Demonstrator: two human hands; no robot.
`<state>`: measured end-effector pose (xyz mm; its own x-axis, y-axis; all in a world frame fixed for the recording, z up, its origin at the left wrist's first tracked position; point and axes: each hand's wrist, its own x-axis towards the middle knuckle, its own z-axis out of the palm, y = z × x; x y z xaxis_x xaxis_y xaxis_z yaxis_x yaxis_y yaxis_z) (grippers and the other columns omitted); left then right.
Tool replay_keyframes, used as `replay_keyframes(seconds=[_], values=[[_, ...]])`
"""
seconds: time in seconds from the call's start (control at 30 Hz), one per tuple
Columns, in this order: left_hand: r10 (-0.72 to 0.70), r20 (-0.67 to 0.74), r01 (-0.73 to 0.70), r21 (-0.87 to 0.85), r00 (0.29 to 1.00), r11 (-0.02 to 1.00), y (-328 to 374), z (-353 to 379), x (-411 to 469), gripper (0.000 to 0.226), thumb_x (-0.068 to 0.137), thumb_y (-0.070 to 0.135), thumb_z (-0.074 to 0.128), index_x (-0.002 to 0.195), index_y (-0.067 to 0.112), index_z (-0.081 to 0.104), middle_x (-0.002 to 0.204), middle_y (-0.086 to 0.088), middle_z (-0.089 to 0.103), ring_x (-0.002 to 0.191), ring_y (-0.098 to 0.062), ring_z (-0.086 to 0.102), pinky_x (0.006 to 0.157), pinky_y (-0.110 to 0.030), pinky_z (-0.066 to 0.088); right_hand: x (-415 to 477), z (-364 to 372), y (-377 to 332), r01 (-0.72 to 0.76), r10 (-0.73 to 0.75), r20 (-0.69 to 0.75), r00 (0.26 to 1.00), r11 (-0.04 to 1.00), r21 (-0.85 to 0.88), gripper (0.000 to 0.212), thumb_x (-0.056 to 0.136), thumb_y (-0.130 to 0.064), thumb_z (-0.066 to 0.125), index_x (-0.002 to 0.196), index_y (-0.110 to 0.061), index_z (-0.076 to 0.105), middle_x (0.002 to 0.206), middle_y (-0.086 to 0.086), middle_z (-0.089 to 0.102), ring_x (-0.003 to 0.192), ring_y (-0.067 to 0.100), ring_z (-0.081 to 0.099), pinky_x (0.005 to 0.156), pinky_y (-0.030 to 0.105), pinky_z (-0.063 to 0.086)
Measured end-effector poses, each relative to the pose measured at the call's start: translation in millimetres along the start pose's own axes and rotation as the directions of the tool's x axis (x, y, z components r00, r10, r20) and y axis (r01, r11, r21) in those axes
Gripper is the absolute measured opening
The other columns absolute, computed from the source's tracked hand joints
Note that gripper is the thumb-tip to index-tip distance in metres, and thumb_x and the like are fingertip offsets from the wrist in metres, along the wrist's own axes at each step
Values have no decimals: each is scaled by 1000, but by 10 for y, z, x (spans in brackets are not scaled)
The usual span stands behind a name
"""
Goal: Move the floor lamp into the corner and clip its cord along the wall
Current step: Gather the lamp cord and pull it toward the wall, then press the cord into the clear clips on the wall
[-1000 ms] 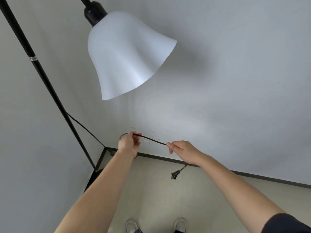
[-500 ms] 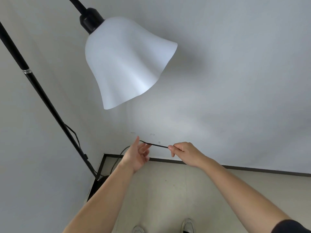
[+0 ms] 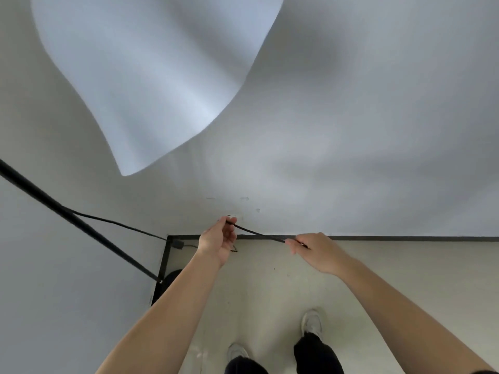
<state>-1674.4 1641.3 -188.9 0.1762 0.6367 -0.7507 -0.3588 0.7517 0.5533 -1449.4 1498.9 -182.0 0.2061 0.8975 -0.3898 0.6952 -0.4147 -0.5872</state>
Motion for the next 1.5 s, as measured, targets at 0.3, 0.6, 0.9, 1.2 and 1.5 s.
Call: replay_keyframes(seconds=[0.3, 0.6, 0.9, 1.2, 1.5], values=[[22, -65, -25, -36, 998, 999, -349, 170, 906, 8, 99, 21, 60, 94, 15, 63, 80, -2, 75, 62, -11, 58, 55, -25, 48, 883, 618, 767, -26, 23, 57, 998, 998, 62, 35, 101, -47, 43, 90, -25, 68, 61, -3, 56, 62, 16, 58, 57, 32, 38], [104, -148, -86, 119, 984, 989, -808, -159, 2084, 13, 96, 21, 64, 85, 16, 67, 77, 4, 63, 68, -6, 57, 62, -23, 44, 1968, 1591, 1361, -83, 35, 197, 980, 968, 236, 52, 95, -59, 36, 89, -13, 60, 83, 0, 68, 76, 25, 62, 66, 38, 48], [221, -124, -210, 96, 967, 973, -1155, -694, 3351, 5, 92, 20, 70, 87, 20, 71, 82, 8, 72, 67, -4, 61, 58, -21, 45, 3062, 2563, 1450, 2, -84, 175, 981, 906, 424, 39, 98, -59, 40, 97, -29, 65, 90, 0, 71, 83, 18, 64, 74, 30, 50], [369, -76, -365, 69, 926, 929, -1237, -1069, 4564, 5, 88, 19, 75, 84, 19, 77, 83, 5, 73, 63, -5, 58, 53, -20, 41, 4261, 3308, 1524, 214, -271, 35, 962, 825, 523, 33, 98, -51, 48, 102, -26, 69, 92, 10, 70, 81, 10, 70, 77, 28, 54], [507, 78, -505, -53, 858, 862, -1148, -1341, 5297, 7, 92, 23, 71, 92, 16, 70, 82, 3, 74, 64, -4, 62, 56, -20, 47, 4925, 3807, 1443, 474, -372, -308, 875, 785, 399, 15, 98, -46, 51, 87, -52, 60, 73, 2, 66, 71, 24, 65, 64, 36, 50]])
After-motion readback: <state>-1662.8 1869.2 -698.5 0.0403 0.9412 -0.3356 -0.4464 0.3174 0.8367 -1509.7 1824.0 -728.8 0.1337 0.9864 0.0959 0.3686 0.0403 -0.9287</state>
